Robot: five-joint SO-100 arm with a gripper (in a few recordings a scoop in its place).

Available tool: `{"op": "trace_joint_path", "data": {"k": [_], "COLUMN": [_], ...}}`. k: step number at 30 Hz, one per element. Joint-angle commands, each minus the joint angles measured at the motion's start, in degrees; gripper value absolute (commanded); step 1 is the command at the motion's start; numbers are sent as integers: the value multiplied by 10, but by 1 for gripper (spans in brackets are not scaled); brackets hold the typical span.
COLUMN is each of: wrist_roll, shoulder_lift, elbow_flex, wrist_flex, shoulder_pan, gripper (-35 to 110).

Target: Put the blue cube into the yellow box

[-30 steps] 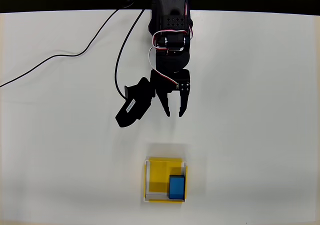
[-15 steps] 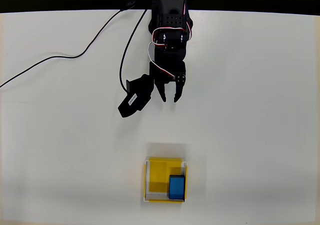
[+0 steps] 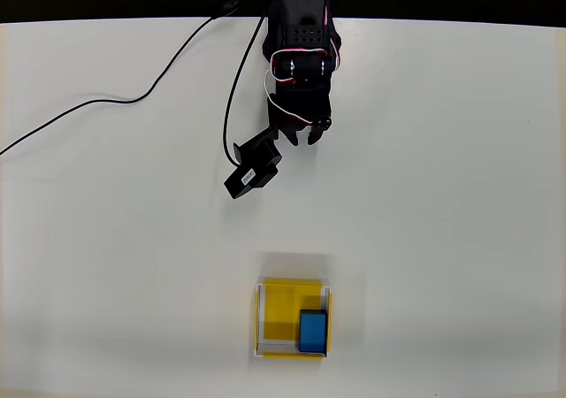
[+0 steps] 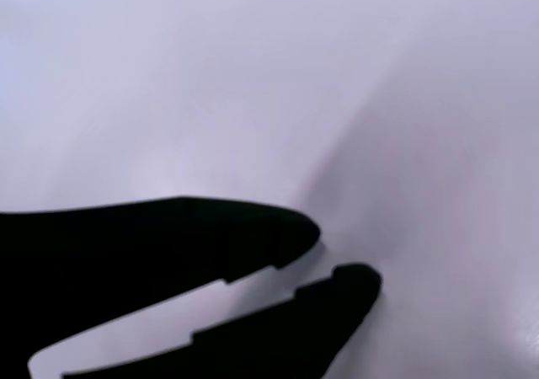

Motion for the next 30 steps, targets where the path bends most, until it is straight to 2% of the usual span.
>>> {"op": "trace_joint_path", "data": {"k": [1,30], "wrist_roll": [9,10], "shoulder_lift": [16,16], "elbow_flex": [16,16], "wrist_flex": [12,12], "shoulder_pan": [-20,-48], "gripper": [7,7]}}
